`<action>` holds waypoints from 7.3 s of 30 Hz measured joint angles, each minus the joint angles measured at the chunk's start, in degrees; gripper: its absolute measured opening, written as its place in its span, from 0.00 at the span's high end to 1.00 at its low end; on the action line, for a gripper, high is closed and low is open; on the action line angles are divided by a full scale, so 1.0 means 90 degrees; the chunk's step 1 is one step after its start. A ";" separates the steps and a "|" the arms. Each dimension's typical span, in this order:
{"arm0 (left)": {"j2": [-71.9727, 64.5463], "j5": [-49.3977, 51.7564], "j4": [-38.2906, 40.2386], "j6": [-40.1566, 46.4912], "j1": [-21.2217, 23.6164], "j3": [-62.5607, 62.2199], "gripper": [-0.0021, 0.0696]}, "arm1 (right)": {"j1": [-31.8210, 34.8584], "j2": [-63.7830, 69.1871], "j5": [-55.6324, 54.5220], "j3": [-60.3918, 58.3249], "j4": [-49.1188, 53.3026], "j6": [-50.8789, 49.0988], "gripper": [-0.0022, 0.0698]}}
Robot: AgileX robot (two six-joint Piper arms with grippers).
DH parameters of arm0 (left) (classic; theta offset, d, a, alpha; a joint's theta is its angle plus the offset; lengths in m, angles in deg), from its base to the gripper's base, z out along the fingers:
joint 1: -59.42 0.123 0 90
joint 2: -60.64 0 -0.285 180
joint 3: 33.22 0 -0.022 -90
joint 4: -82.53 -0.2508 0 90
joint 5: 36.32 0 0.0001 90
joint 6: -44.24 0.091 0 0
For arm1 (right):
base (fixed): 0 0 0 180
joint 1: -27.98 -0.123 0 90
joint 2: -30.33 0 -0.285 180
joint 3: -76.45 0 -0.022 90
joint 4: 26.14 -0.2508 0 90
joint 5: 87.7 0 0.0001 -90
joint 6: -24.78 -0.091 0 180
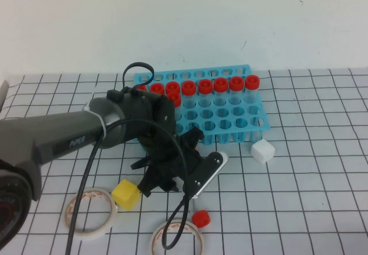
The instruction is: Place the test tubes
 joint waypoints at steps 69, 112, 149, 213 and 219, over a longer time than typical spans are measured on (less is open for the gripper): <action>0.4752 0.0255 0.9834 -0.0742 0.0619 0.4647 0.67 | -0.1774 0.8045 0.2943 0.4950 -0.5667 0.9375 0.74; 0.4752 0.0157 0.9834 -0.0996 0.0621 0.4623 0.67 | -0.2495 0.8990 0.2996 0.5972 -0.5667 0.9400 0.21; 0.4740 0.0170 0.9897 0.0070 0.0644 0.4623 0.67 | -0.2849 0.9382 0.2872 0.6242 -0.5667 0.9522 0.61; 1.1022 -0.0762 0.6145 -0.4171 0.4197 0.7735 0.97 | -0.2220 0.8384 0.0291 0.6281 -0.4676 1.0050 0.61; 1.1022 -0.0611 0.6145 -0.4171 0.4197 0.7735 0.97 | -0.2220 0.8874 0.0566 0.6339 -0.4665 1.0050 0.61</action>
